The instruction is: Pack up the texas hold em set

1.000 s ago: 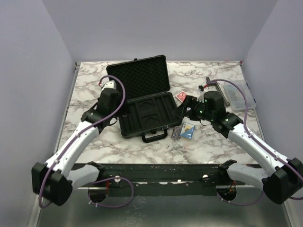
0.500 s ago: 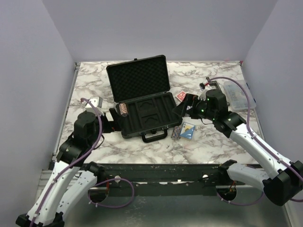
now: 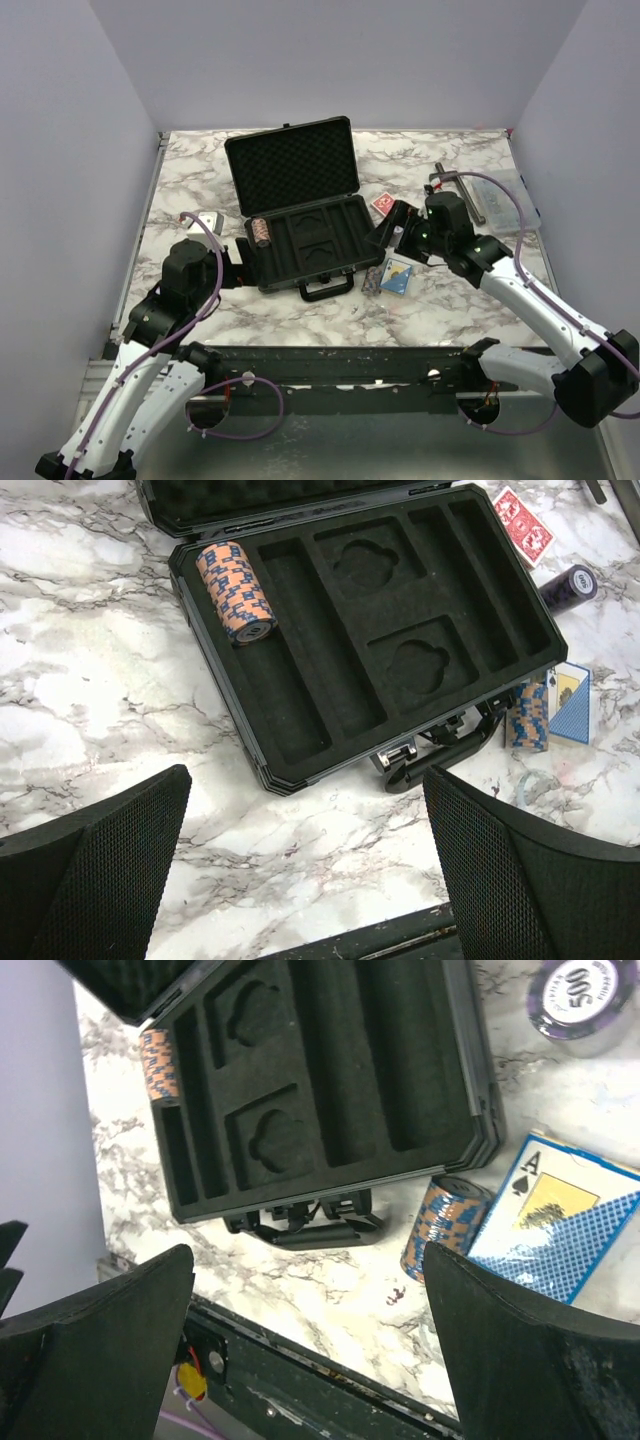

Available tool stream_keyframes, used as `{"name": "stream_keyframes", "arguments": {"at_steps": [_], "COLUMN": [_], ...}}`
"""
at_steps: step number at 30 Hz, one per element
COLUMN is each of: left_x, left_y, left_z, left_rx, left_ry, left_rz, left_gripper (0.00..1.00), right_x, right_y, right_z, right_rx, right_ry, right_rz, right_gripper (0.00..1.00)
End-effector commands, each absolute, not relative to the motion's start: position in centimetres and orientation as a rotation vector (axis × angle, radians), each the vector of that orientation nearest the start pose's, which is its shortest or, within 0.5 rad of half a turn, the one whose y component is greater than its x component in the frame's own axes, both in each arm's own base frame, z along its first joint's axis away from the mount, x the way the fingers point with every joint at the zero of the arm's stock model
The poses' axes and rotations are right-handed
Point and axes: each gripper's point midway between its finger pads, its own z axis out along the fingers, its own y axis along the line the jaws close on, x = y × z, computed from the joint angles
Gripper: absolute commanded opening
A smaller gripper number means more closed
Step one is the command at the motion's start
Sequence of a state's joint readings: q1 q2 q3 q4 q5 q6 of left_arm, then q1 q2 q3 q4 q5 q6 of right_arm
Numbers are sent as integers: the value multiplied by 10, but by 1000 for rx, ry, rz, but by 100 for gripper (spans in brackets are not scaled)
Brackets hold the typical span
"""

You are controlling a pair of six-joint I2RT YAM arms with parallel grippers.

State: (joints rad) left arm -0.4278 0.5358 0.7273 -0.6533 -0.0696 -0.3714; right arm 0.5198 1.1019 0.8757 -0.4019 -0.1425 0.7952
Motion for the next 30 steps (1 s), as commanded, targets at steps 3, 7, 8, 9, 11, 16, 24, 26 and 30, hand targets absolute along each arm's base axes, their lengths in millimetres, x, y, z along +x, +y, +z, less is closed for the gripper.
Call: {"name": "stream_keyframes", "arguments": {"at_steps": [3, 7, 8, 9, 11, 16, 24, 26, 30], "left_x": [203, 203, 204, 204, 204, 205, 206, 206, 206], "left_y": [-101, -100, -99, -99, -99, -98, -97, -97, -97], "left_z": [203, 202, 202, 201, 201, 199, 197, 197, 195], "left_rx": [56, 55, 54, 55, 55, 57, 52, 52, 55], "left_ry": [2076, 2077, 2077, 2077, 2080, 2086, 2093, 2093, 2103], "left_rz": [-442, -434, -429, -425, -421, -415, -400, -400, -398], "left_gripper": [98, 97, 97, 97, 97, 97, 97, 97, 97], "right_x": [269, 287, 292, 296, 306, 322, 336, 337, 339], "right_y": [196, 197, 198, 198, 200, 200, 190, 185, 172], "right_z": [165, 162, 163, 161, 162, 160, 148, 145, 137], "right_rx": [339, 268, 240, 223, 192, 128, 105, 119, 159], "right_ry": [2387, 2410, 2411, 2418, 2412, 2411, 2432, 2430, 2432], "right_rz": [661, 550, 531, 510, 479, 401, 258, 219, 127], "right_gripper": [100, 100, 100, 100, 100, 100, 100, 100, 100]}}
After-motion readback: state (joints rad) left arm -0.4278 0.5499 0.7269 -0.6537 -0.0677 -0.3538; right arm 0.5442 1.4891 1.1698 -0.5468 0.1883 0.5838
